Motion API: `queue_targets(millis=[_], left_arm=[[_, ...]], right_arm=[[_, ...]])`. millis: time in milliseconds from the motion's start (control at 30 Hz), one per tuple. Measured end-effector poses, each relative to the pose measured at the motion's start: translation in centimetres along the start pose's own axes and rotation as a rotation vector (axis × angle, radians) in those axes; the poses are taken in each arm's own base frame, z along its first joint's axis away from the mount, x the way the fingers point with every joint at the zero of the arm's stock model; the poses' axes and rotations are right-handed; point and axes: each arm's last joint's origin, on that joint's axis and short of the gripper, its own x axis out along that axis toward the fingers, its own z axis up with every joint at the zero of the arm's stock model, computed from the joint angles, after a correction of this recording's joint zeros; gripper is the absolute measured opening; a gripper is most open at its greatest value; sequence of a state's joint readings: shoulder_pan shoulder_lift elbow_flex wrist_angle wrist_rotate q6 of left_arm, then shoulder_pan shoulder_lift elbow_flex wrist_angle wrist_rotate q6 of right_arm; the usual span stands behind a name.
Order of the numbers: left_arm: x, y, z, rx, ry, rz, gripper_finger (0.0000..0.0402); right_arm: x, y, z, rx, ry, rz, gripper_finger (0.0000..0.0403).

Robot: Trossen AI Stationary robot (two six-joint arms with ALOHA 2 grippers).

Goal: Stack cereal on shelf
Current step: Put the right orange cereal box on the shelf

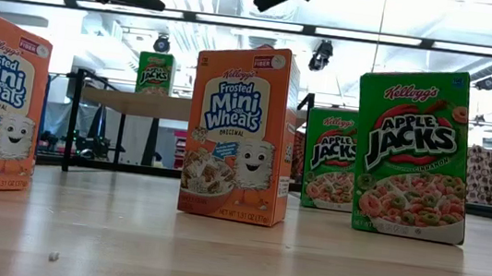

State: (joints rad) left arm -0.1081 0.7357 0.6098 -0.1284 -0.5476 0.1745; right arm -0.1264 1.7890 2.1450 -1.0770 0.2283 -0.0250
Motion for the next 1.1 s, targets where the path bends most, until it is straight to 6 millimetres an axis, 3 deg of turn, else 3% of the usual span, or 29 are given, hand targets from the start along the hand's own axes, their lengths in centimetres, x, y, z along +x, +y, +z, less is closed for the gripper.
queue_targets(millis=[267,533,867,1100], left_arm=[[0.0,0.0,0.0,0.000,0.000,-0.004,0.0000],[0.0,0.0,0.0,0.001,0.001,-0.007,0.0000],[0.0,0.0,0.0,0.001,0.000,-0.009,0.0000],[0.0,0.0,0.0,0.002,0.001,-0.009,0.0000]], right_arm=[[3.3,1.0,-1.7,-0.028,0.054,-0.012,0.0014],[6.6,-0.7,-3.3,-0.040,0.080,-0.249,0.0013],[8.8,-2.7,-4.7,-0.046,0.099,-0.290,0.0013],[9.7,-2.8,-5.4,-0.072,0.098,-0.293,0.0013]])
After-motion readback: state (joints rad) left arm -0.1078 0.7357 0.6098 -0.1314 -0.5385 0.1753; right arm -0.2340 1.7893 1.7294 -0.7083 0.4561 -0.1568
